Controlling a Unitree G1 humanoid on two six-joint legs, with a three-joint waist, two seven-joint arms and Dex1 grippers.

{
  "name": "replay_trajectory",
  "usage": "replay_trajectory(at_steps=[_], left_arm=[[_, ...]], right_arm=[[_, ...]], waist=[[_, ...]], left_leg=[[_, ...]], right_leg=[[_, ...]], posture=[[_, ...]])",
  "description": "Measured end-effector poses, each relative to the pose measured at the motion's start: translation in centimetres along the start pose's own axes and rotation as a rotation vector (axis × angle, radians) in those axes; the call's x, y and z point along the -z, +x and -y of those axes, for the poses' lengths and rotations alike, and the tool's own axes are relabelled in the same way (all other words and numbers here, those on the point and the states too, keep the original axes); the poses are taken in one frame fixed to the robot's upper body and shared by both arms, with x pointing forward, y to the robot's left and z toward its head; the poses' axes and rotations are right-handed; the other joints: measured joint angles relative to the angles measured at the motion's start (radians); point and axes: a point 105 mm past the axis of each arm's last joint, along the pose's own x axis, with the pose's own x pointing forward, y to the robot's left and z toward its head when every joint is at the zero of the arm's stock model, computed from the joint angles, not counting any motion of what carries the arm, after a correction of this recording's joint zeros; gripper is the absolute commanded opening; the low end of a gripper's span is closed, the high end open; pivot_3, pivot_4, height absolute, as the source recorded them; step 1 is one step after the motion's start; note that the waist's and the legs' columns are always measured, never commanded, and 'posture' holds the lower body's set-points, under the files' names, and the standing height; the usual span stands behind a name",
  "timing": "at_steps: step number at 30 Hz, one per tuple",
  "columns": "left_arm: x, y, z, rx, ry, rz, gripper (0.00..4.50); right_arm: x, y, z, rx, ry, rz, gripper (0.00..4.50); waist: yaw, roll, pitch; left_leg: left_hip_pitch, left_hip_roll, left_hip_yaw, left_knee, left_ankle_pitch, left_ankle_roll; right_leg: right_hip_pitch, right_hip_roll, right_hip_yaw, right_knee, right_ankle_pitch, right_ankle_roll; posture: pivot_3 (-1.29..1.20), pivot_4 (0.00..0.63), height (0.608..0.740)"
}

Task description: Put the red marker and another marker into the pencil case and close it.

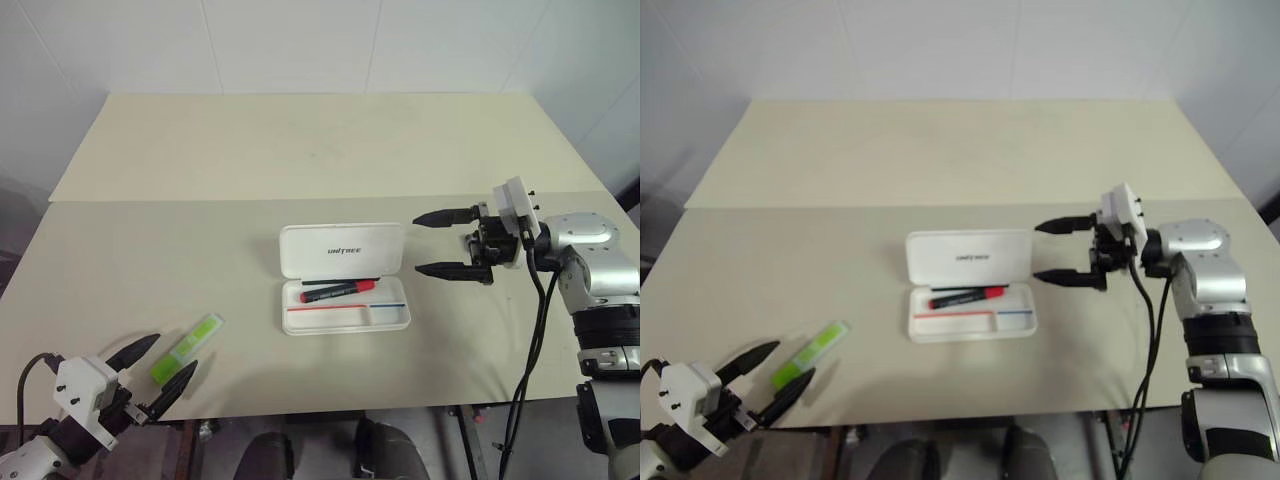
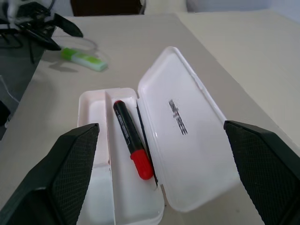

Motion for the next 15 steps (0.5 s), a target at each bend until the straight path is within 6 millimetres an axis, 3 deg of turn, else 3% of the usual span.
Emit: replay_trajectory(at_steps=[7, 15], left_arm=[[1.8, 1.0, -1.0, -0.042, -0.029, -0.025, 4.05], [2.9, 1.8, -1.5, -0.022, -0.041, -0.034, 4.05]], right_arm=[[0.1, 1.1, -0.8, -0.082, -0.025, 0.014, 4.48], [0.0, 1.0, -0.8, -0.084, -0.031, 0.019, 4.48]], waist=[[0.002, 0.000, 0.000], [0.004, 0.000, 0.000]], left_leg=[[-0.001, -0.001, 0.000, 0.000, -0.001, 0.001], [0.000, -0.001, 0.001, 0.000, -0.001, 0.000]], right_leg=[[0.000, -0.001, -0.002, 0.000, 0.000, 0.000], [0.000, -0.001, -0.003, 0.001, 0.000, 0.000]], posture=[[0.00, 0.150, 0.740], [0.00, 0.150, 0.740]])
